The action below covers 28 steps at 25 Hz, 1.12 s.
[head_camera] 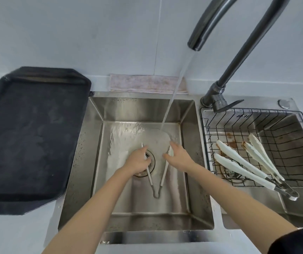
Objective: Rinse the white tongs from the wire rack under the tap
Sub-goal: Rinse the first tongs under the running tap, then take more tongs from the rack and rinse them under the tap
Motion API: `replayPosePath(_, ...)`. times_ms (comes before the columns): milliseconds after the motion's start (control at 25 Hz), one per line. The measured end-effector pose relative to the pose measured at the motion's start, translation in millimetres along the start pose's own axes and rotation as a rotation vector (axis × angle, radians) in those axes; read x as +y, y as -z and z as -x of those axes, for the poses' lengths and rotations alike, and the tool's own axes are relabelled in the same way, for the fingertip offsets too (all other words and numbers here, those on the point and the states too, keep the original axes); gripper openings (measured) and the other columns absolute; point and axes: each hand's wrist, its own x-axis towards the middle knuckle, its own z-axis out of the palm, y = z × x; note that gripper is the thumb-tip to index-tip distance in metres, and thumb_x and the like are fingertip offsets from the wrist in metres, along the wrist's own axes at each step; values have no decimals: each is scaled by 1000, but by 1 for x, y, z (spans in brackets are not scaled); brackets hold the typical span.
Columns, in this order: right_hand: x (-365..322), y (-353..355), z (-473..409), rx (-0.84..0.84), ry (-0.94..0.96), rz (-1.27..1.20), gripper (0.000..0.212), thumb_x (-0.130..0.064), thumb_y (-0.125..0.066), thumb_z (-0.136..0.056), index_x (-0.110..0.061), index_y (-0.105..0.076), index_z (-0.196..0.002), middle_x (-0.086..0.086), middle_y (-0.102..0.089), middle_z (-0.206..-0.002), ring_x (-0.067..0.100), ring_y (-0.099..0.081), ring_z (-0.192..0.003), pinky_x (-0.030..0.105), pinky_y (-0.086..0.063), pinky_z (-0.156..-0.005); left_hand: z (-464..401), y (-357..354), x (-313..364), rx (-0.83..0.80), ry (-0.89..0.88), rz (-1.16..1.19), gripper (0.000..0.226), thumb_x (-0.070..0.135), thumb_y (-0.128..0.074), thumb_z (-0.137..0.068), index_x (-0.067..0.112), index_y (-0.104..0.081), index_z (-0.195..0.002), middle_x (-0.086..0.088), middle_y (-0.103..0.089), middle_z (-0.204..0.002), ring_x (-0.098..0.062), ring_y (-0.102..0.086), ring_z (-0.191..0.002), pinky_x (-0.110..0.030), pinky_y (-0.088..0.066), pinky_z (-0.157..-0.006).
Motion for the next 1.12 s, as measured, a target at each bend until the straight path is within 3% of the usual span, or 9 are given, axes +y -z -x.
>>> replayPosePath(40,-2,5,5,18,35,46,68,-31,-46,-93,-12,-16,-151,9,-13,-160,28,-16,-146,43,-22,-118,4,4,4,-2,-24,-86,59,25,-41,-95,14,-19,-149,-8,-27,-156,-23,-31,-140,-30,-25,-115)
replayPosePath(120,-4,17,15,68,92,104,68,-31,-48,-92,-11,-17,-150,9,-15,-160,29,-16,-146,46,-22,-117,14,11,15,14,-49,-223,61,31,-40,-94,18,-17,-149,-6,-26,-156,-26,-28,-142,-45,-23,-116)
replayPosePath(240,-2,36,33,141,143,201,68,-32,-49,-91,-11,-19,-149,9,-17,-159,30,-17,-145,47,-23,-117,30,17,39,88,-70,-430,61,34,-38,-95,21,-14,-149,-8,-22,-157,-30,-20,-143,-53,-14,-116)
replayPosePath(320,4,51,46,180,166,220,67,-31,-50,-92,-12,-20,-149,9,-18,-158,30,-17,-145,45,-21,-118,42,17,58,151,-97,-518,61,34,-36,-95,21,-12,-150,-8,-18,-158,-32,-15,-145,-53,-8,-116)
replayPosePath(440,22,73,63,227,167,199,69,-32,-51,-91,-14,-19,-150,8,-17,-159,29,-14,-147,46,-19,-119,52,11,83,191,-154,-562,61,34,-37,-94,20,-15,-149,-7,-21,-157,-32,-17,-144,-54,-13,-117)
replayPosePath(640,58,107,86,279,144,218,66,-30,-53,-90,-12,-25,-148,9,-25,-156,30,-20,-144,47,-23,-117,68,-15,127,202,-226,-621,61,36,-36,-95,21,-14,-149,-7,-22,-157,-29,-20,-144,-49,-16,-115)
replayPosePath(840,110,140,97,299,92,244,68,-30,-51,-91,-15,-22,-149,8,-21,-158,29,-20,-145,46,-21,-118,65,-56,168,155,-255,-616,62,37,-36,-95,19,-13,-150,-8,-22,-157,-27,-23,-143,-48,-22,-116)
replayPosePath(1120,174,175,93,249,14,269,61,-25,-50,-90,-12,-29,-146,15,-35,-150,34,-37,-135,44,-37,-109,55,-111,212,175,-268,-626,56,35,-39,-95,21,-25,-147,-6,-44,-142,-26,-43,-130,-44,-34,-106)
